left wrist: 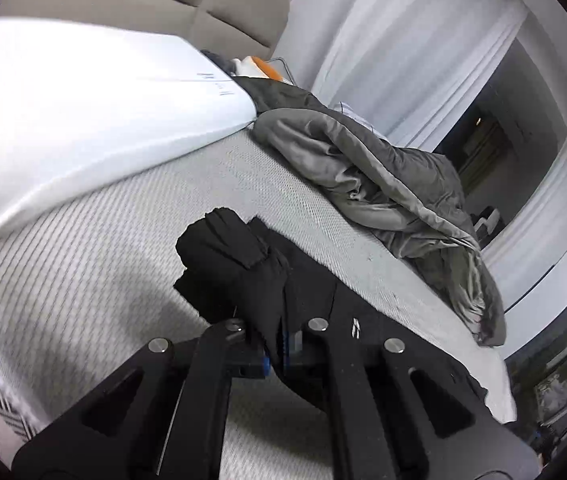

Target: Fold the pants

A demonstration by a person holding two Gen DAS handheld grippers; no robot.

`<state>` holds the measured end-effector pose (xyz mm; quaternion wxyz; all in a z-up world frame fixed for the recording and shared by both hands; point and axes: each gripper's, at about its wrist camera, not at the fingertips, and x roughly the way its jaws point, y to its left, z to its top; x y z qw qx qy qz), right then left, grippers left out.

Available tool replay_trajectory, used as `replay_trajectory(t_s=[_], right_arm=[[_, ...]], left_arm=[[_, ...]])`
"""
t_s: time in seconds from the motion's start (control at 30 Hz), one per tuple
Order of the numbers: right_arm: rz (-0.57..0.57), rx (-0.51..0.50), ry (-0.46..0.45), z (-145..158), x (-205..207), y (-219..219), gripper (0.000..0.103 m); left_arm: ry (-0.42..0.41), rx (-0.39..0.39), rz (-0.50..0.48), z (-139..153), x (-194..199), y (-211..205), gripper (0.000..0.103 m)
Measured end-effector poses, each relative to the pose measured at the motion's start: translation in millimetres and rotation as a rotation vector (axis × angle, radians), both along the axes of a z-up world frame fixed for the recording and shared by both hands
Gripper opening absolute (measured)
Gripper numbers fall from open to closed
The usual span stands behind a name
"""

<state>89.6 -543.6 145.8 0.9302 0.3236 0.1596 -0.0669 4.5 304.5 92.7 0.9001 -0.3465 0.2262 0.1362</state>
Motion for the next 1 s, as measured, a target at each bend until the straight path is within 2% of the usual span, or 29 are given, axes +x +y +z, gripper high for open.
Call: replay_trajectory(t_s=[0.13, 0.2, 0.23, 0.27, 0.3, 0.33, 0.4, 0.43, 0.5, 0.6, 0.67, 0.73, 0.83, 0.93, 1.0], right_arm=[[-0.013, -0.048, 0.050, 19.4, 71.1, 7.2, 0.012], [-0.028, -0.079, 0.101, 22.3, 119.0, 10.5, 0.017], [-0.039, -0.102, 0.129, 20.9, 139.7, 11.7, 0.023], [-0.061, -0.130, 0.164, 17.9, 160.6, 13.2, 0.041], [-0.111, -0.161, 0.193, 14.7, 182.7, 14.2, 0.053], [-0.133, -0.176, 0.210, 8.3, 194.8, 13.5, 0.054], [-0.144, -0.164, 0.248, 1.4, 211.4, 14.7, 0.055], [-0.130, -0.156, 0.237, -2.6, 211.7, 16.2, 0.055], [-0.107, -0.187, 0.223, -5.5, 205.4, 25.2, 0.064], [-0.067, -0.193, 0.189, -13.4, 185.2, 33.1, 0.070], [-0.044, -0.166, 0.170, -16.9, 171.1, 37.5, 0.075], [0.012, -0.144, 0.170, -18.2, 158.3, 41.6, 0.075], [0.082, -0.109, 0.144, -21.3, 132.7, 49.6, 0.081], [0.125, -0.100, 0.141, -29.6, 112.0, 55.3, 0.084], [0.147, -0.094, 0.145, -38.8, 101.5, 54.2, 0.084]], left_arm=[[0.066, 0.004, -0.008, 2.8, 88.0, 15.8, 0.001], [0.118, 0.006, 0.019, -5.3, 139.0, 24.6, 0.003], [0.158, 0.010, 0.037, -12.3, 167.0, 30.6, 0.015], [0.204, 0.026, 0.060, -18.3, 187.3, 35.8, 0.052], [0.230, 0.043, 0.095, -23.7, 205.8, 41.8, 0.067], [0.222, 0.050, 0.109, -26.9, 217.4, 42.6, 0.072], [0.236, 0.062, 0.108, -26.2, 228.8, 46.5, 0.073], [0.232, 0.066, 0.104, -23.8, 229.5, 46.0, 0.075], [0.216, 0.080, 0.092, -19.9, 217.3, 39.2, 0.076], [0.196, 0.085, 0.069, -16.9, 191.6, 22.5, 0.076], [0.175, 0.066, 0.056, -26.8, 173.3, 8.7, 0.076], [0.165, 0.008, 0.039, -36.3, 154.7, -5.7, 0.076], [0.195, -0.076, -0.034, -59.0, 148.4, -24.7, 0.059], [0.228, -0.113, -0.055, -82.3, 159.0, -36.8, 0.058], [0.279, -0.108, -0.046, -99.7, 173.2, -40.8, 0.050]])
